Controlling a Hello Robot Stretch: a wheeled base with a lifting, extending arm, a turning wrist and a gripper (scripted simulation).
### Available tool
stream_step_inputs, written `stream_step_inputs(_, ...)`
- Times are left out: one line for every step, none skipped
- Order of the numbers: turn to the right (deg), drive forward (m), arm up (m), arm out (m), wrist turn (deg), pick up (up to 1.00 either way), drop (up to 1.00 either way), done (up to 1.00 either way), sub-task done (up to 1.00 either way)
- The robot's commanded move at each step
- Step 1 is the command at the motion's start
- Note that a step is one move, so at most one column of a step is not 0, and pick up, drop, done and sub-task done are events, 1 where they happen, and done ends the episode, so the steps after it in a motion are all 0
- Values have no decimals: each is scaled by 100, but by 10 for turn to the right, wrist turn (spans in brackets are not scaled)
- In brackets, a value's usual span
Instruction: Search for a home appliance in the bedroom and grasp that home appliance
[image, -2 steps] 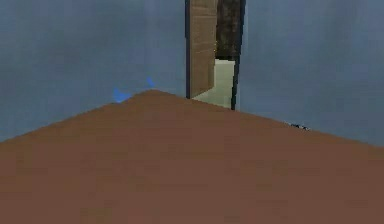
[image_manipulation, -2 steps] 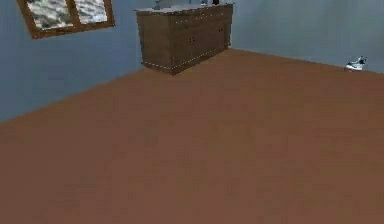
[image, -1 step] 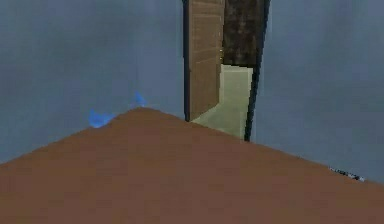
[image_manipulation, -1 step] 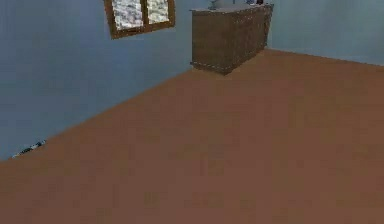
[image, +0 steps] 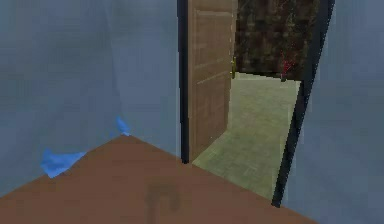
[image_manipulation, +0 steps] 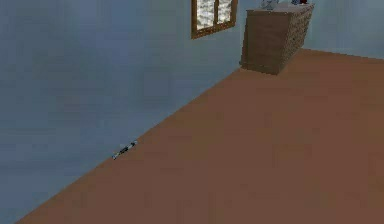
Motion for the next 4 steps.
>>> stream_step_inputs(-30, 0, 0, 0, 0, 0, 0, 0, 0)
stream_step_inputs(0, 100, 0, 0, 0, 0, 0, 0, 0)
stream_step_inputs(-450, 0, 0, 0, 0, 0, 0, 0, 0)
stream_step_inputs(-60, 0, 0, 0, 0, 0, 0, 0, 0)
